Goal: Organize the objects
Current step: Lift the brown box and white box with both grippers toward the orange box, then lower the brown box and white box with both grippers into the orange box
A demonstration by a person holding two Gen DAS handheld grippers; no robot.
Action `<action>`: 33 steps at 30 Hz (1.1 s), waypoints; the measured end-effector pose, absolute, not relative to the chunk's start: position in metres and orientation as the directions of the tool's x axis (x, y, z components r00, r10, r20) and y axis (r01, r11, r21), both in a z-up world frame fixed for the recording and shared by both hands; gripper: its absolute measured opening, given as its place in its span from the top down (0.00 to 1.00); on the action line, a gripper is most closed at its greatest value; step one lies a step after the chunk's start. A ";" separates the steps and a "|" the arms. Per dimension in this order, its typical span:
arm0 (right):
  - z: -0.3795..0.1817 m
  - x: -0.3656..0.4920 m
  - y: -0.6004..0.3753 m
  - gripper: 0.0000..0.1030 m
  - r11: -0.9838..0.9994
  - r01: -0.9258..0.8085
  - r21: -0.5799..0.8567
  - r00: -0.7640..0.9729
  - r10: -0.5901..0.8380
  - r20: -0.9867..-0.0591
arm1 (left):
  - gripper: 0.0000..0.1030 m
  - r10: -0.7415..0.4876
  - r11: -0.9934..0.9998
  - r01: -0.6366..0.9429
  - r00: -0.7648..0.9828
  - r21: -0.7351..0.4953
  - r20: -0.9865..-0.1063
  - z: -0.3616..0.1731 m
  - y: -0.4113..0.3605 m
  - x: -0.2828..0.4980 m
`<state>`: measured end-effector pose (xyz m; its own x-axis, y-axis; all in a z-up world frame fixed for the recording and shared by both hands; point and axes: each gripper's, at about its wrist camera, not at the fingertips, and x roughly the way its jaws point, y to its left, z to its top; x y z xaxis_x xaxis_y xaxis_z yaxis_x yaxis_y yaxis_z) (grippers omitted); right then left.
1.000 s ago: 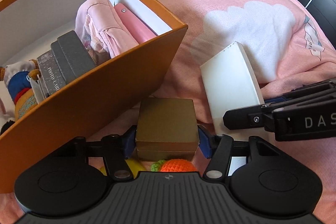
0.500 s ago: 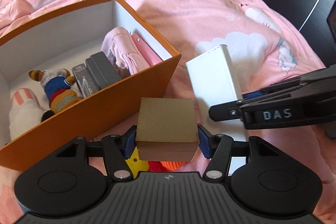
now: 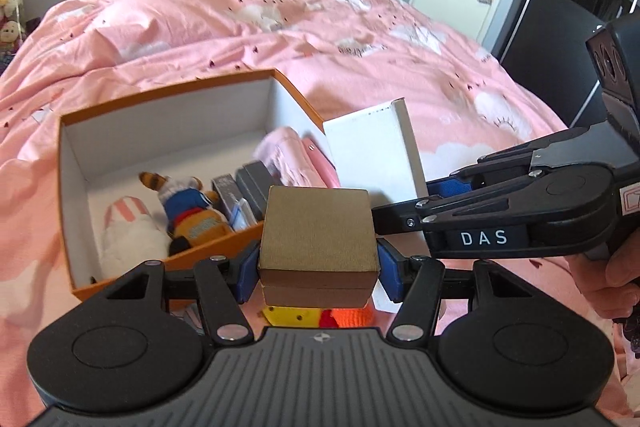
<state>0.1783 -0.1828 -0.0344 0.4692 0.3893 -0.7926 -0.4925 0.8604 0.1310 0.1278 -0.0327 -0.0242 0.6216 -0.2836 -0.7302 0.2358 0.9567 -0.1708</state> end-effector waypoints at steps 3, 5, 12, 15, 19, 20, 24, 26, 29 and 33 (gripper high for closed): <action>-0.021 0.181 -0.169 0.71 0.830 -0.554 0.061 0.493 0.387 -0.779 | 0.34 -0.273 0.961 0.205 0.642 -0.183 -0.716 -0.016 -0.018 0.130; -0.012 0.183 -0.159 0.71 0.803 -0.595 0.013 0.507 0.388 -0.770 | 0.34 -0.269 0.963 0.189 0.654 -0.191 -0.707 -0.011 -0.008 0.133; 0.006 0.202 -0.121 0.71 0.679 -0.712 -0.179 0.547 0.376 -0.748 | 0.34 -0.188 0.982 0.133 0.688 -0.132 -0.701 -0.002 0.023 0.156; 0.007 0.215 -0.105 0.71 0.614 -0.751 -0.243 0.550 0.376 -0.746 | 0.34 -0.171 0.985 0.110 0.680 -0.131 -0.713 -0.003 0.040 0.174; 0.001 0.236 -0.083 0.71 0.507 -0.812 -0.287 0.512 0.385 -0.768 | 0.34 -0.182 0.983 0.103 0.660 -0.152 -0.729 -0.008 0.058 0.201; -0.001 0.241 -0.079 0.71 0.476 -0.823 -0.309 0.511 0.383 -0.770 | 0.34 -0.178 0.984 0.101 0.657 -0.149 -0.732 -0.010 0.062 0.207; -0.009 0.259 -0.060 0.71 0.345 -0.845 -0.409 0.524 0.379 -0.762 | 0.34 -0.162 0.987 0.106 0.646 -0.123 -0.746 -0.014 0.070 0.229; -0.014 0.272 -0.052 0.71 0.294 -0.850 -0.438 0.524 0.381 -0.762 | 0.34 -0.146 0.989 0.110 0.644 -0.097 -0.751 -0.015 0.072 0.237; -0.025 0.290 -0.044 0.71 0.222 -0.863 -0.455 0.506 0.393 -0.768 | 0.34 -0.107 0.993 0.106 0.637 -0.051 -0.763 -0.018 0.075 0.248; -0.053 0.308 -0.030 0.71 0.132 -0.843 -0.521 0.530 0.367 -0.764 | 0.34 -0.058 0.995 0.099 0.621 0.005 -0.781 -0.026 0.080 0.259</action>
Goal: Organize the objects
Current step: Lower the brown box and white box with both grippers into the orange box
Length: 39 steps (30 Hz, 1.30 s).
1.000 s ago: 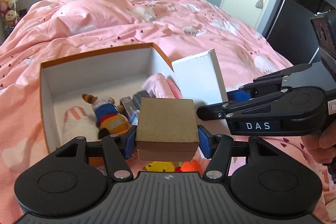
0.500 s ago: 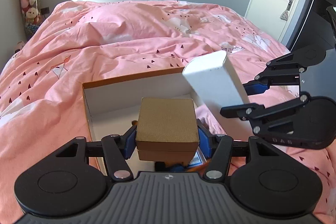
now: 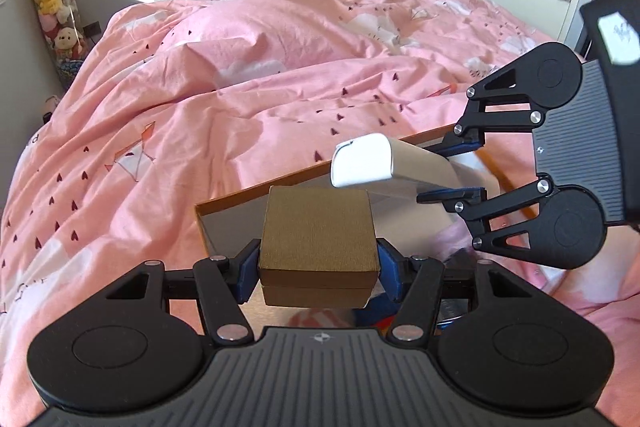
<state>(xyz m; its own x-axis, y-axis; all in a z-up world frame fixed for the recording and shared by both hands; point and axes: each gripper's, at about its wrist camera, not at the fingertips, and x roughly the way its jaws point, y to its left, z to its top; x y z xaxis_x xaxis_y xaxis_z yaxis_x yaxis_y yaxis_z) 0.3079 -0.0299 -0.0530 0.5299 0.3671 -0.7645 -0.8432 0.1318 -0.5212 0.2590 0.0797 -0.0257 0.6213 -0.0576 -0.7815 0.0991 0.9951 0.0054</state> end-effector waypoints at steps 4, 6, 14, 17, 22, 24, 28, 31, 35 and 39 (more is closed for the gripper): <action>-0.088 0.315 -0.019 0.71 0.028 -0.798 -0.602 0.577 0.323 -0.750 | 0.34 -0.020 0.997 0.075 0.605 0.032 -0.796 -0.035 0.083 0.267; -0.108 0.315 -0.016 0.71 -0.022 -0.767 -0.641 0.607 0.300 -0.736 | 0.34 -0.021 0.997 0.075 0.599 0.030 -0.801 -0.040 0.085 0.271; -0.159 0.323 -0.012 0.71 -0.099 -0.726 -0.681 0.640 0.266 -0.721 | 0.34 -0.023 0.995 0.092 0.572 0.036 -0.820 -0.053 0.077 0.286; -0.158 0.332 -0.013 0.71 -0.078 -0.751 -0.655 0.617 0.269 -0.740 | 0.34 -0.032 0.994 0.101 0.561 0.030 -0.827 -0.058 0.073 0.292; -0.157 0.347 -0.013 0.68 -0.061 -0.799 -0.598 0.568 0.251 -0.784 | 0.34 -0.072 0.995 0.091 0.524 -0.028 -0.848 -0.064 0.072 0.301; -0.155 0.349 -0.016 0.66 -0.050 -0.793 -0.607 0.577 0.259 -0.775 | 0.34 -0.084 0.995 0.083 0.510 -0.048 -0.856 -0.067 0.074 0.304; -0.140 0.355 -0.022 0.55 -0.028 -0.833 -0.553 0.526 0.271 -0.806 | 0.34 -0.099 0.995 0.058 0.482 -0.081 -0.871 -0.074 0.077 0.309; -0.127 0.367 -0.026 0.55 0.033 -0.886 -0.463 0.455 0.262 -0.851 | 0.34 -0.107 0.994 0.038 0.475 -0.101 -0.874 -0.076 0.080 0.311; -0.110 0.386 -0.035 0.56 0.159 -0.908 -0.386 0.417 0.289 -0.862 | 0.34 -0.098 0.995 0.016 0.476 -0.103 -0.874 -0.077 0.085 0.313; -0.103 0.402 -0.037 0.66 0.258 -0.916 -0.306 0.379 0.312 -0.871 | 0.34 -0.090 0.994 -0.014 0.474 -0.110 -0.876 -0.079 0.091 0.318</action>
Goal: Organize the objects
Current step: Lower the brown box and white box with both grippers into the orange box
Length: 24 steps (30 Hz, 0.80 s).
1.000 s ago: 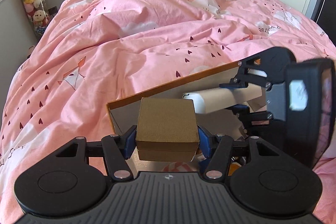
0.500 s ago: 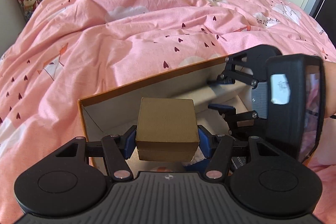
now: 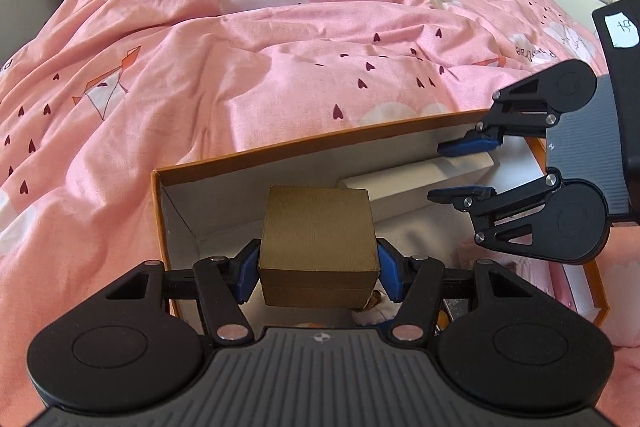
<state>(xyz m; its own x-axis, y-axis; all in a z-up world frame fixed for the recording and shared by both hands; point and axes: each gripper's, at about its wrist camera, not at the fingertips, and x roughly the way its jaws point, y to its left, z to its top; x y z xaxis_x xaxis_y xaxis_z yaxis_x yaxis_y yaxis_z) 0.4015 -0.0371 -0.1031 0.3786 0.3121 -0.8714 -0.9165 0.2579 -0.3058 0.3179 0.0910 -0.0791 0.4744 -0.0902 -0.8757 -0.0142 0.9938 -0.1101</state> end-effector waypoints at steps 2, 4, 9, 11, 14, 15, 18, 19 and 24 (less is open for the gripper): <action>-0.106 0.407 -0.035 0.69 0.292 -0.914 -0.280 0.368 0.312 -0.876 | 0.34 -0.093 0.992 -0.028 0.472 -0.121 -0.877 -0.080 0.094 0.319; -0.109 0.410 -0.033 0.71 0.323 -0.910 -0.261 0.363 0.312 -0.878 | 0.34 -0.099 0.991 -0.038 0.471 -0.132 -0.876 -0.081 0.098 0.320; -0.109 0.418 -0.033 0.70 0.350 -0.908 -0.231 0.345 0.312 -0.885 | 0.34 -0.107 0.990 -0.034 0.473 -0.140 -0.874 -0.082 0.099 0.322; -0.111 0.411 -0.031 0.71 0.338 -0.912 -0.233 0.340 0.303 -0.890 | 0.34 -0.114 0.989 -0.030 0.470 -0.145 -0.875 -0.083 0.098 0.323; -0.117 0.406 -0.030 0.74 0.293 -0.923 -0.250 0.335 0.291 -0.896 | 0.34 -0.112 0.990 -0.028 0.468 -0.141 -0.877 -0.084 0.096 0.324; -0.116 0.404 -0.031 0.75 0.284 -0.927 -0.246 0.328 0.289 -0.900 | 0.34 -0.112 0.990 -0.028 0.467 -0.141 -0.877 -0.084 0.095 0.324; -0.114 0.401 -0.035 0.77 0.264 -0.939 -0.220 0.294 0.289 -0.911 | 0.34 -0.109 0.990 -0.030 0.468 -0.139 -0.877 -0.084 0.093 0.324; -0.113 0.400 -0.036 0.77 0.257 -0.943 -0.212 0.285 0.290 -0.914 | 0.34 -0.111 0.989 -0.030 0.468 -0.141 -0.877 -0.084 0.093 0.324; -0.114 0.394 -0.040 1.00 0.236 -0.959 -0.159 0.221 0.265 -0.938 | 0.35 -0.105 0.991 -0.024 0.462 -0.131 -0.881 -0.083 0.091 0.323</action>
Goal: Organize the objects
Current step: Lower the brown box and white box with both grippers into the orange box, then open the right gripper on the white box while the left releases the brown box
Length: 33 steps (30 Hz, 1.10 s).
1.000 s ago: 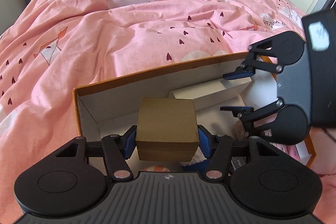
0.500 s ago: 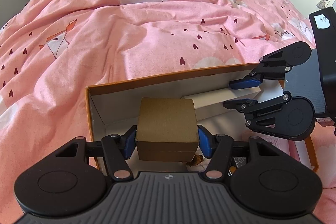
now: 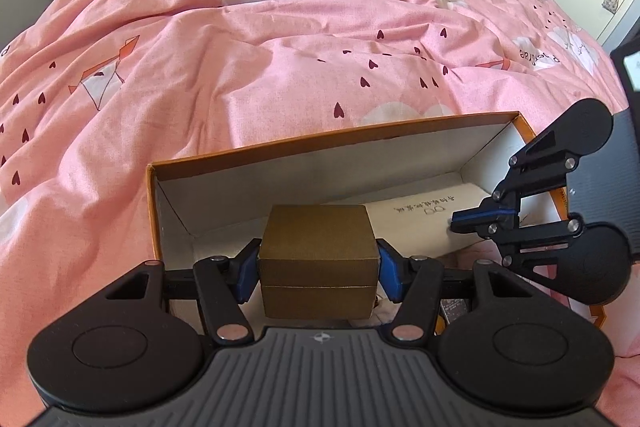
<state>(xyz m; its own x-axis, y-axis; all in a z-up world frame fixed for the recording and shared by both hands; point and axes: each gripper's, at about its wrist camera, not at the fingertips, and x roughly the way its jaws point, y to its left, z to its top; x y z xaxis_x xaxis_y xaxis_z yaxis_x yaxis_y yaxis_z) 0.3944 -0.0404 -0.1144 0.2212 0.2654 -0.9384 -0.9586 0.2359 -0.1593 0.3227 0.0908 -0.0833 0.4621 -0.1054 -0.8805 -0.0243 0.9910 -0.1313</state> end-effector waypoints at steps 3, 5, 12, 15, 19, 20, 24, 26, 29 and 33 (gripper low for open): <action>-0.128 0.388 -0.042 1.00 0.226 -0.954 -0.197 0.245 0.210 -0.946 | 0.35 -0.107 0.991 -0.020 0.460 -0.131 -0.882 -0.084 0.088 0.323; -0.128 0.390 -0.043 1.00 0.273 -0.952 -0.141 0.204 0.219 -0.954 | 0.35 -0.106 0.992 -0.017 0.458 -0.128 -0.883 -0.085 0.087 0.323; -0.125 0.420 -0.040 1.00 0.523 -0.844 0.117 0.017 0.245 -0.969 | 0.35 -0.037 0.997 -0.048 0.448 -0.066 -0.893 -0.089 0.080 0.330; -0.134 0.425 -0.034 1.00 0.582 -0.801 0.142 -0.024 0.205 -0.978 | 0.35 -0.005 0.998 -0.054 0.442 -0.032 -0.897 -0.094 0.075 0.333; -0.149 0.426 -0.030 0.99 0.619 -0.782 0.074 0.004 0.123 -0.992 | 0.35 0.019 0.998 -0.066 0.431 -0.011 -0.902 -0.101 0.072 0.338; -0.152 0.427 -0.031 1.00 0.627 -0.776 0.072 0.004 0.119 -0.993 | 0.35 0.020 0.997 -0.071 0.430 -0.011 -0.903 -0.103 0.073 0.339; -0.152 0.427 -0.037 1.00 0.642 -0.766 0.036 0.062 0.130 -0.990 | 0.35 0.025 0.995 -0.102 0.421 -0.019 -0.907 -0.109 0.074 0.345; -0.152 0.429 -0.040 1.00 0.658 -0.753 -0.011 0.114 0.114 -0.987 | 0.35 0.041 0.992 -0.124 0.414 -0.012 -0.909 -0.112 0.073 0.347; -0.152 0.430 -0.045 1.00 0.678 -0.735 -0.006 0.119 0.120 -0.986 | 0.35 0.048 0.986 -0.168 0.404 -0.023 -0.914 -0.118 0.073 0.351; -0.149 0.427 -0.049 0.97 0.671 -0.741 -0.027 0.138 0.113 -0.984 | 0.35 0.082 0.980 -0.197 0.424 -0.004 -0.902 -0.121 0.067 0.350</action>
<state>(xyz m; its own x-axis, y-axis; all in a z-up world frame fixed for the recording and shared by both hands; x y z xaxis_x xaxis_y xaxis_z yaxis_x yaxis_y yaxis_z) 0.4266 -0.0493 -0.1490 0.1376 0.1126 -0.9841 -0.7406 0.6714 -0.0267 0.3502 0.0667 -0.1212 0.4235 0.0816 -0.9022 -0.1970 0.9804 -0.0038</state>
